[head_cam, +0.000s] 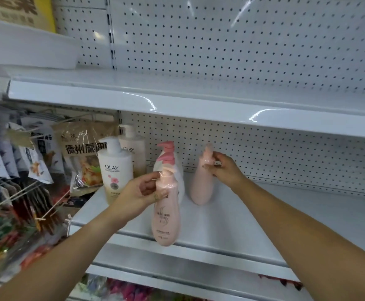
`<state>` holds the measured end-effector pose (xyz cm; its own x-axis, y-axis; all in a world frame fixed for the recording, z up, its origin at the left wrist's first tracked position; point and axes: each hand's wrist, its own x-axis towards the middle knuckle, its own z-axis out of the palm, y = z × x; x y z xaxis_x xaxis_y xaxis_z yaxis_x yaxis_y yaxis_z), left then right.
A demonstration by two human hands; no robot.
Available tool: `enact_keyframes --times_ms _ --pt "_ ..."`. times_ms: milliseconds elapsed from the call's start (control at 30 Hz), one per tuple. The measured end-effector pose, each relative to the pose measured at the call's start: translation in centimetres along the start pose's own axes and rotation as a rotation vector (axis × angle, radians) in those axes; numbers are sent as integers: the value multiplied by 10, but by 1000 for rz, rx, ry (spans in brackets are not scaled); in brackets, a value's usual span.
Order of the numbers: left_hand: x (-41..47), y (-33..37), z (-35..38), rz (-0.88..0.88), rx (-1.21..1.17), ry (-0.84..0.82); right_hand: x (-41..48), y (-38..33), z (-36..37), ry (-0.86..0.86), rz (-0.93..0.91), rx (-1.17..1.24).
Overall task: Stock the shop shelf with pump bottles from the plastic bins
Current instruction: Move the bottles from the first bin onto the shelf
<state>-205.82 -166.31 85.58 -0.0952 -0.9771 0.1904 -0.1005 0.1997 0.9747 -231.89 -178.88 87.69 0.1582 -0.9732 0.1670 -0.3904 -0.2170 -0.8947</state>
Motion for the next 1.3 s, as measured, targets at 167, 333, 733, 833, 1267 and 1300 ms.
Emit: enact_keyframes --times_ms 167,333,733,833,1267,1300 --pt "3 -2 -2 12 -13 4 15 0 5 -17 -9 -7" --pt "3 -4 -3 20 -25 4 25 1 6 -14 -20 -45" --pt "5 -10 -5 9 -15 -17 38 15 6 -51 19 -11" --pt "7 -9 -2 10 -11 -34 35 19 1 -65 56 13" --pt "12 14 39 40 -43 -73 -101 21 4 188 -35 292" --pt "11 15 42 49 -43 -80 -112 19 10 131 -33 313"
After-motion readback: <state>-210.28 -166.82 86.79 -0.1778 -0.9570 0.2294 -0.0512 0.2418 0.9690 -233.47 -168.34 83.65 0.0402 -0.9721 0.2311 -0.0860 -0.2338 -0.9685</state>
